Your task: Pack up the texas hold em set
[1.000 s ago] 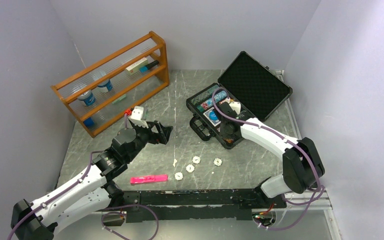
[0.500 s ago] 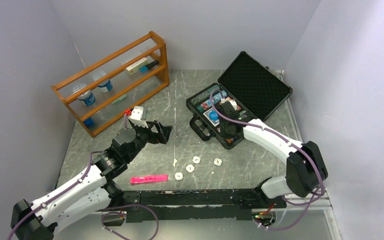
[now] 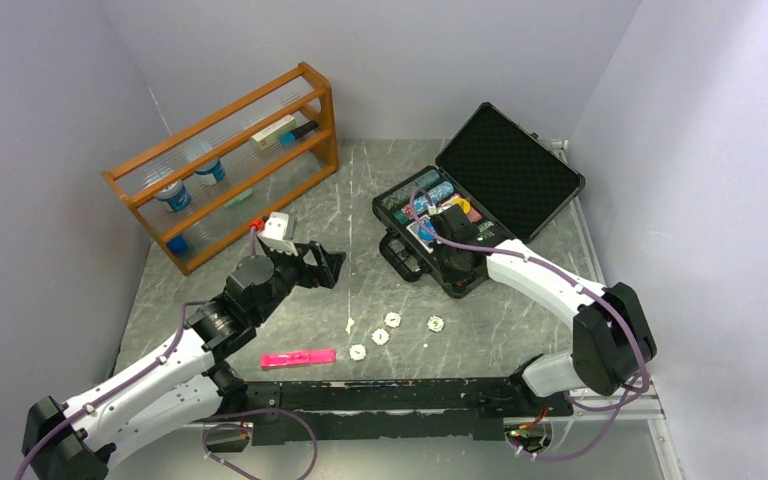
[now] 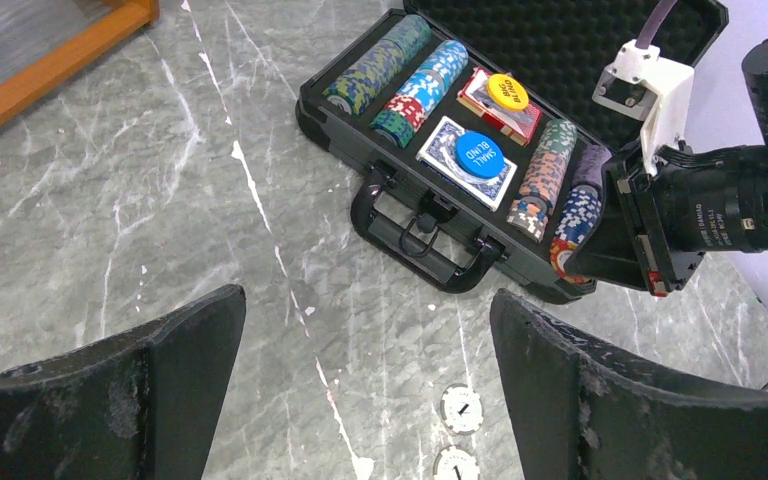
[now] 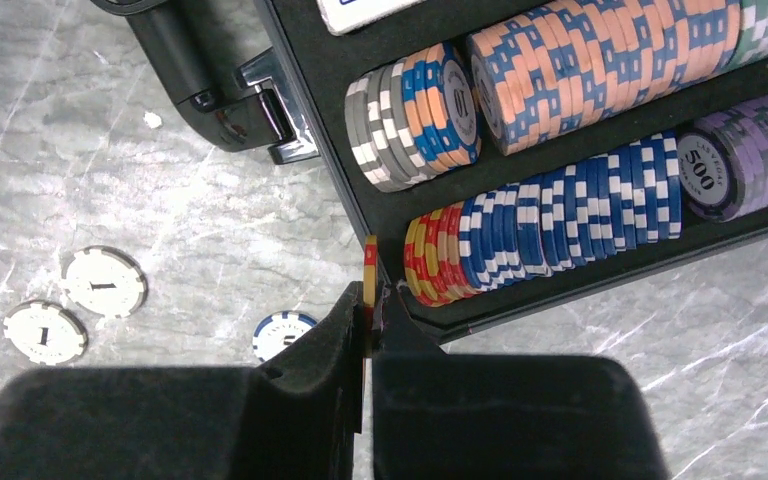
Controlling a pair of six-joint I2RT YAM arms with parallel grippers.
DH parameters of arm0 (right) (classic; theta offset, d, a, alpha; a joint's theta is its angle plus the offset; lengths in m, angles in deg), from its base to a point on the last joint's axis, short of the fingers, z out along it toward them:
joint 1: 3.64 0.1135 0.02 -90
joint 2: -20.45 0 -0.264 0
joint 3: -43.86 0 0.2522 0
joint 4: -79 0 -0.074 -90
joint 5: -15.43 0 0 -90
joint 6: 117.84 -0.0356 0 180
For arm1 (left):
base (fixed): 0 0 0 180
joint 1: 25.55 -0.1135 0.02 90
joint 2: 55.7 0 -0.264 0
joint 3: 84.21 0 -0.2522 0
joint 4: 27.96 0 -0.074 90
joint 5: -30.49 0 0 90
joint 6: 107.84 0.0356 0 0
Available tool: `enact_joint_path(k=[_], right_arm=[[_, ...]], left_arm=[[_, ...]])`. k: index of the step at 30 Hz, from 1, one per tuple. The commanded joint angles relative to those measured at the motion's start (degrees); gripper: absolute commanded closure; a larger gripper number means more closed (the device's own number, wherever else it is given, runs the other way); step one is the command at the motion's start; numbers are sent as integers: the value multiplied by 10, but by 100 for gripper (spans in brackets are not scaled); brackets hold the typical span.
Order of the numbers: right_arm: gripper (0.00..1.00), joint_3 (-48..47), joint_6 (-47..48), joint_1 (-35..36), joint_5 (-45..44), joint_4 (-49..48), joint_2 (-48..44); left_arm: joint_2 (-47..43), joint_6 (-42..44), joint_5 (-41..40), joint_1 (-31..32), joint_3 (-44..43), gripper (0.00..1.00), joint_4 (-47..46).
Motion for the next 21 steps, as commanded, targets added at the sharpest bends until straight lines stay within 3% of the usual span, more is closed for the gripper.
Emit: enact_joint_path(k=[1, 17, 21], right_arm=[[100, -4, 18, -2, 5, 7, -6], [100, -30, 29, -1, -107, 40, 24], [89, -34, 26, -1, -120, 48, 35]], left_arm=[[5, 7, 0, -1, -7, 3, -7], [5, 8, -5, -1, -8, 3, -4], [5, 9, -6, -1, -7, 3, -3]])
